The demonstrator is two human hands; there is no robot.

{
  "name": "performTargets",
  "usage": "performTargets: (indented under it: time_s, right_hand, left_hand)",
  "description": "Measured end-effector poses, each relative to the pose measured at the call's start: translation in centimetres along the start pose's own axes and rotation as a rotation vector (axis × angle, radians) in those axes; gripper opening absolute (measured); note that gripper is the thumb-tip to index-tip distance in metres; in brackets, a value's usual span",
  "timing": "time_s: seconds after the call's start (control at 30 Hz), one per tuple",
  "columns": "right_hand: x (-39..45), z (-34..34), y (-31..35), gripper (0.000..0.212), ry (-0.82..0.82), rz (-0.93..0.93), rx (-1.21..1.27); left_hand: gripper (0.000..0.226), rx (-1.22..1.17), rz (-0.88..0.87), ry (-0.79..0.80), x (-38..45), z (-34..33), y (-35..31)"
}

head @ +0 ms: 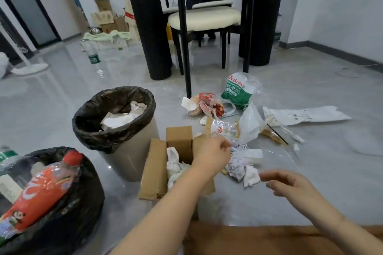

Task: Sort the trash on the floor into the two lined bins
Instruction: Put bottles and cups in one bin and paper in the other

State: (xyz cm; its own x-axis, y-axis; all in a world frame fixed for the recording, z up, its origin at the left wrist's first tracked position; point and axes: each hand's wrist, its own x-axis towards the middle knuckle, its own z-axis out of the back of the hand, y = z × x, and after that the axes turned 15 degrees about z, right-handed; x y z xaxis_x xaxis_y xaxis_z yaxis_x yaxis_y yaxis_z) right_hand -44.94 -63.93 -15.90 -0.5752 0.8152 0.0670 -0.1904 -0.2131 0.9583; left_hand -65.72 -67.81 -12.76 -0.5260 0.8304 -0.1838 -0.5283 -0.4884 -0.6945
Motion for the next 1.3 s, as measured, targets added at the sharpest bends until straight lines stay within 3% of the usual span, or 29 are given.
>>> performTargets:
  time_s: [0.1,0.23,0.43,0.6,0.87,1.0,1.17,1.3]
  right_hand:
    - [-0.1,2.0,-1.4,0.025,-0.058,-0.072,-0.028]
    - [1.3,1.7,-2.1,0.027,-0.141,0.013,-0.138]
    - [2.3,1.0,-3.9,0.026,-0.121,0.1,-0.222]
    - [3.8,0.6,-6.0,0.024,-0.082,0.096,-0.281]
    - [5.2,1.3,-8.8,0.024,-0.091,0.005,-0.335]
    - [6.1,1.0,-11.0,0.032,0.054,-0.06,-0.457]
    - [8.1,-2.1,-13.6,0.051,0.275,0.108,-0.705]
    - [7.9,-3.7,-15.0,0.029,0.279,0.257,-0.855]
  left_hand:
    - [0.028,0.012,0.06,0.097,0.9,-4.0,-0.4]
    - [0.037,0.195,0.096,0.116,2.9,-8.0,1.2]
    - [0.051,0.456,0.136,0.189,6.0,-11.0,2.7]
    - [0.044,0.494,0.096,0.16,7.0,-12.5,3.4]
    - [0.018,0.308,0.111,0.135,5.0,-10.1,2.1]
    - [0.041,0.239,0.048,0.092,2.9,-6.5,0.9]
    - [0.049,0.121,0.093,0.044,0.7,-3.7,2.1]
    - [0.042,-0.021,0.111,0.068,1.2,-3.1,1.4]
